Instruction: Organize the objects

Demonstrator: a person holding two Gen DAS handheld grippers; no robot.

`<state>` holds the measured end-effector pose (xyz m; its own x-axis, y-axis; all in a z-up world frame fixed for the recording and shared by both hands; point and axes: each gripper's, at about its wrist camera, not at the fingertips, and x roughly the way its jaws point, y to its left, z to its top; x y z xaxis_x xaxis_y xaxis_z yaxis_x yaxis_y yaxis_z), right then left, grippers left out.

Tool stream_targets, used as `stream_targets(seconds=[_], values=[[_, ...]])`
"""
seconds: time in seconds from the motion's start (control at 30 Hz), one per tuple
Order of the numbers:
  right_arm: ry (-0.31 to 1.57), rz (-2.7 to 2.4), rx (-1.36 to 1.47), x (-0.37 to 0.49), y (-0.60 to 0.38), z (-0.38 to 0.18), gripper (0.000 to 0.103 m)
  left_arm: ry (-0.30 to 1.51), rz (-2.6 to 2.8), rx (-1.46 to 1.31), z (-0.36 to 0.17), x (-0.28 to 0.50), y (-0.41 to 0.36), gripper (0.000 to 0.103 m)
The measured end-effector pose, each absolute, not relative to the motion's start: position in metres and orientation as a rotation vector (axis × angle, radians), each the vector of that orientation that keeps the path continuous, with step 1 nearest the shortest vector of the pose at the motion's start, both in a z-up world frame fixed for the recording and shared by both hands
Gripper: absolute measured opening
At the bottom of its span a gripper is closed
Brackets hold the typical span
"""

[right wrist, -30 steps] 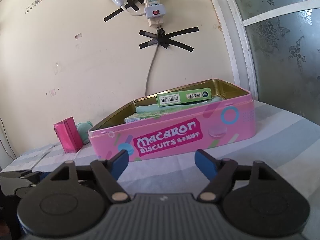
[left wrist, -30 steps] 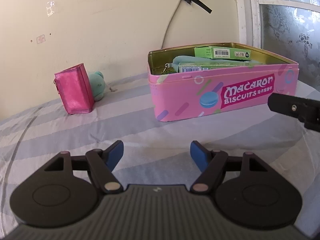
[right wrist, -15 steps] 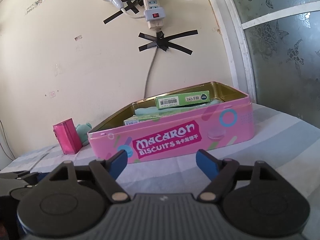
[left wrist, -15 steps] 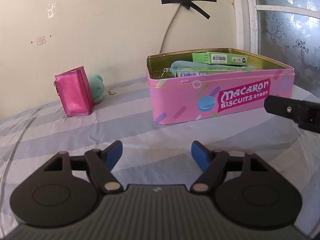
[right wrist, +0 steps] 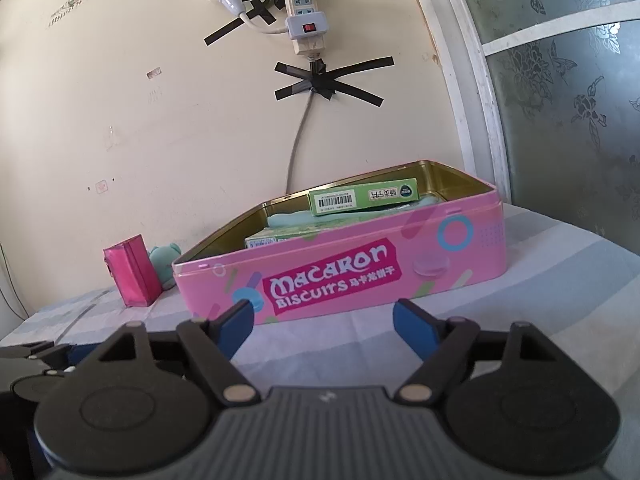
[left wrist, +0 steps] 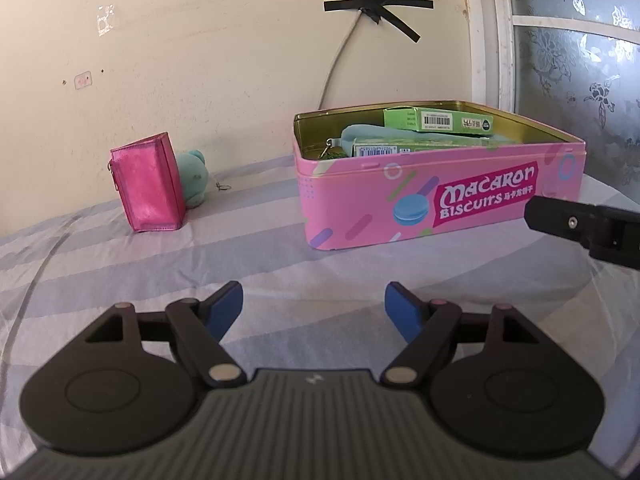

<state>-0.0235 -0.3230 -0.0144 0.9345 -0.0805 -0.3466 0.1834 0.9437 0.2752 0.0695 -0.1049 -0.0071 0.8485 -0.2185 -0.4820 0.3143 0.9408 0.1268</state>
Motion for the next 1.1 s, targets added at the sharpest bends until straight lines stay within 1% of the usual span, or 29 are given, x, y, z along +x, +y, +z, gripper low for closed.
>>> stream_targets(seconds=[0.5, 0.67, 0.83, 1.1], values=[[0.342, -0.138, 0.308, -0.022, -0.323, -0.015, 0.082, 0.487, -0.288, 0.185, -0.007, 0.069, -0.103, 0.08], [0.356, -0.14, 0.298, -0.02, -0.321, -0.015, 0.082, 0.526, -0.283, 0.162, -0.007, 0.074, -0.098, 0.08], [0.364, -0.128, 0.234, -0.019, -0.31, -0.013, 0.082, 0.573, -0.256, 0.122, -0.008, 0.08, -0.082, 0.08], [0.395, -0.043, 0.203, -0.007, -0.279, -0.009, 0.083, 0.563, -0.167, 0.103, 0.002, 0.087, -0.041, 0.08]])
